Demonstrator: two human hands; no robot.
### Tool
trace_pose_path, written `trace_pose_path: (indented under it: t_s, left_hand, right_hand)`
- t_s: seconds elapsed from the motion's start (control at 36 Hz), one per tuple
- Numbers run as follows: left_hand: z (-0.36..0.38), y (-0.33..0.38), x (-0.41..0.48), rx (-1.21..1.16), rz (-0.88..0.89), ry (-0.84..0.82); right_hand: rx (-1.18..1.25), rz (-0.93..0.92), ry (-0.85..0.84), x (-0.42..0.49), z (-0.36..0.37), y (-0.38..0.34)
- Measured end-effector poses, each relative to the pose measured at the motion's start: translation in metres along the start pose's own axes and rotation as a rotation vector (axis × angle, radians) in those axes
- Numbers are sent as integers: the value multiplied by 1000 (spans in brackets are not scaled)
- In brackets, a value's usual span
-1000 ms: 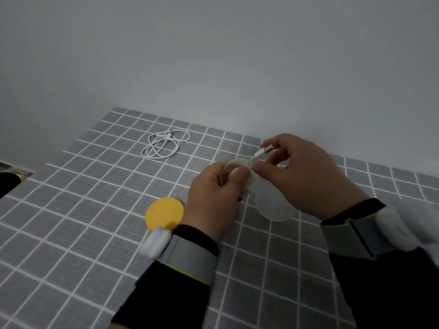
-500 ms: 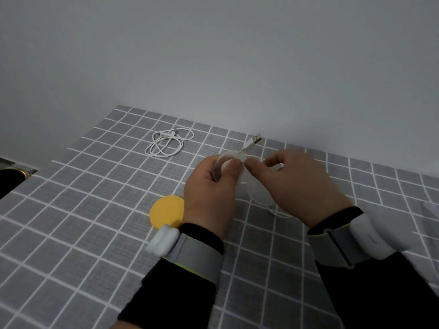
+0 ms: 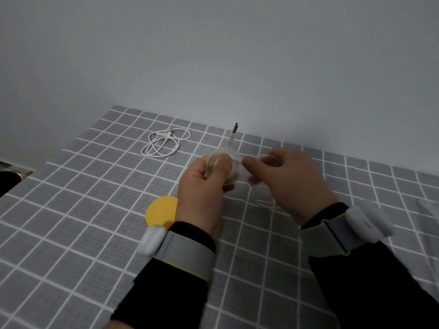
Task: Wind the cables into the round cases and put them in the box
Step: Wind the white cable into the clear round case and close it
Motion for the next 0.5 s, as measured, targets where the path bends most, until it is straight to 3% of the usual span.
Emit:
trace_pose_path:
  t_s: [0.28, 0.5]
  left_hand:
    - [5, -2, -1, 177, 29, -47]
    - [13, -3, -6, 144, -17, -172]
  right_hand:
    - [-209, -20, -53, 3, -21, -8]
    - [-339, -31, -71, 4, -34, -12]
Point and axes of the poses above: each hand's wrist, its own x-axis towards the middle knuckle, its own z-axis out of the palm, y = z × x, the point moved 5 cm from there along x, towards the middle knuckle, and after that the axes turned 10 degrees about x, right-handed, at the moved point
